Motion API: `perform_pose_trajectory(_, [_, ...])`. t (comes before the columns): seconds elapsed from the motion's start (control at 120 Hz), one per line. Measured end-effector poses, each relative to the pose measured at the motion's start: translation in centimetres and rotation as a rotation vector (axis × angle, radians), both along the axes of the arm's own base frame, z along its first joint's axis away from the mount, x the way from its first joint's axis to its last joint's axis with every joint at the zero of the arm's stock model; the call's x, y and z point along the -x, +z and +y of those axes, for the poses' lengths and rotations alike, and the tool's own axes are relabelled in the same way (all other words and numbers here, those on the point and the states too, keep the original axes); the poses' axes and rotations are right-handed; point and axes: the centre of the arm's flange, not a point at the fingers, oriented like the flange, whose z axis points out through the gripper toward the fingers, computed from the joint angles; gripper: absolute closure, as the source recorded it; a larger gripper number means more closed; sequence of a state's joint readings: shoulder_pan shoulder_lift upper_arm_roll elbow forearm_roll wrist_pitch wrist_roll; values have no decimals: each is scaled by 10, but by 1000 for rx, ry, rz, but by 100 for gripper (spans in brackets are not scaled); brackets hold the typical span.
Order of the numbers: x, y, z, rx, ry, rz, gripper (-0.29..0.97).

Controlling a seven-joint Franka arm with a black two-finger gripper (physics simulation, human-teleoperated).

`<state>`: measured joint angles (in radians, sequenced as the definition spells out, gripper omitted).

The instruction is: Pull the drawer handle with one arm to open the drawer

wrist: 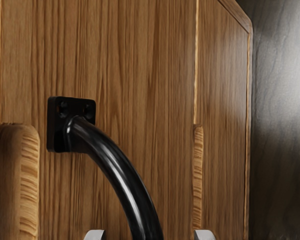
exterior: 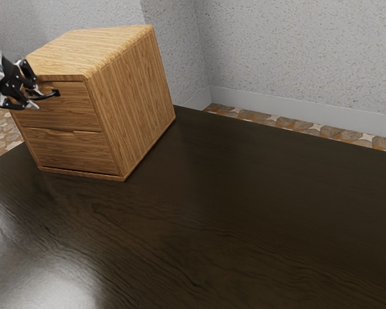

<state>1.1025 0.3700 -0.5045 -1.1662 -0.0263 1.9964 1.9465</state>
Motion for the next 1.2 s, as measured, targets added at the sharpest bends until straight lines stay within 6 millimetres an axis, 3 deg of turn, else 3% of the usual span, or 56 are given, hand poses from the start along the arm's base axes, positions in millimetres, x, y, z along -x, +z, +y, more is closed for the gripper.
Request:
perform_pose_trajectory(0.117, [0, -3, 1, 4, -6, 12, 63])
perform_pose_trajectory(0.35, [9, -1, -5, 4, -9, 38, 71])
perform_pose_trajectory(0.533, [26, -2, -3, 20, 11, 63, 73])
perform_pose_trajectory(0.717, [45, 6, -19, 34, 25, 100, 78])
perform_pose_trajectory(0.975, [73, 3, -24, 94, 63, 135, 73])
perform_pose_trajectory(1.2, [99, 11, -32, 112, 100, 165, 79])
